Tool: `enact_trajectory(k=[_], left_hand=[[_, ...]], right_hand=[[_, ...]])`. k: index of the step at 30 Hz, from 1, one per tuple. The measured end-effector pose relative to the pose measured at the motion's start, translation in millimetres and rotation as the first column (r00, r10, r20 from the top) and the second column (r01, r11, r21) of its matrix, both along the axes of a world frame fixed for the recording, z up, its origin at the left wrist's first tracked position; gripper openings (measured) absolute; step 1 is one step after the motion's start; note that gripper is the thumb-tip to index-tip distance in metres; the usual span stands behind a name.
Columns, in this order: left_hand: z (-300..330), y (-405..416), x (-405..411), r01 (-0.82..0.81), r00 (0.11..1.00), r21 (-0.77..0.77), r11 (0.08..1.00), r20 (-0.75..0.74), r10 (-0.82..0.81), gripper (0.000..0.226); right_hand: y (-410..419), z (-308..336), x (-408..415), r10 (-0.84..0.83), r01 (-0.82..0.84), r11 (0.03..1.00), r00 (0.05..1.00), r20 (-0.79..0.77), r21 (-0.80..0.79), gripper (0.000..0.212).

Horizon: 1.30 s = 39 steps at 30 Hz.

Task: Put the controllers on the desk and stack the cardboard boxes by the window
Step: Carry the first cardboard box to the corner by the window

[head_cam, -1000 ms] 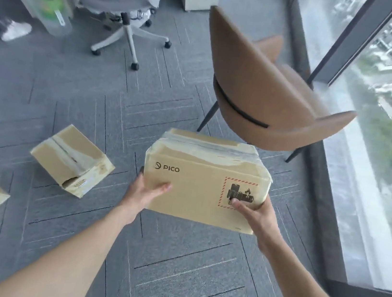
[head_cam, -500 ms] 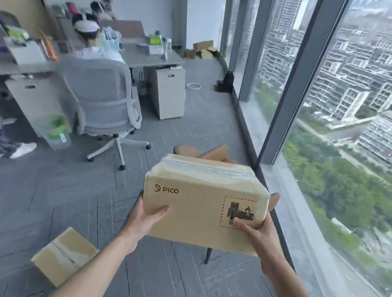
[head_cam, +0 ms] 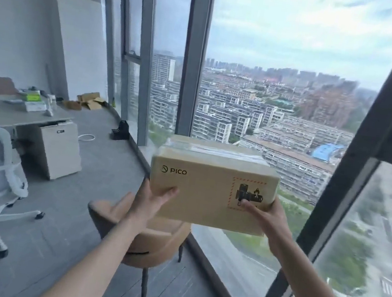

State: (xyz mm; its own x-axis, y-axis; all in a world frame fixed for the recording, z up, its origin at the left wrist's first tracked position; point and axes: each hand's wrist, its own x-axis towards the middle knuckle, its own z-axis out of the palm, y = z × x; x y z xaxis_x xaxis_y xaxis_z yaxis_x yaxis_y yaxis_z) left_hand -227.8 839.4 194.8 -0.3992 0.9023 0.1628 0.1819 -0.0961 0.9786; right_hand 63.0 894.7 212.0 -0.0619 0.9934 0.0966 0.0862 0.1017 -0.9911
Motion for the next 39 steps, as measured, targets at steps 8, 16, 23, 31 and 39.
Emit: enact_trajectory(k=[8, 16, 23, 31, 39], left_hand=[[52, -17, 129, 0.369, 0.929, 0.103, 0.924, 0.0, -0.371, 0.069], [81, -98, 358, 0.73, 0.662, 0.179, 0.66, 0.058, -0.747, 0.063], [97, -249, 596, 0.938, 0.25, 0.243, 0.246, 0.016, -0.968, 0.055], [87, -536, 825, 0.943, -0.246, 0.236, -0.234, 0.024, -0.969, 0.057], [73, -731, 971, 0.897, -0.415, 0.192, -0.397, 0.06, -0.908, 0.076]], right_hand=[[-135, 59, 135, -0.365, 0.365, 0.929, 0.931, -0.013, 0.058, 0.062], [-345, 99, 298, -0.73, 0.728, 0.676, 0.683, -0.037, 0.113, 0.043], [-579, 118, 419, -0.957, 0.94, 0.291, 0.289, 0.037, 0.179, 0.042], [-893, 102, 521, -0.989, 0.967, -0.123, -0.137, 0.05, 0.224, 0.062], [-1090, 83, 617, -0.927, 0.918, -0.346, -0.366, 0.08, 0.195, 0.068]])
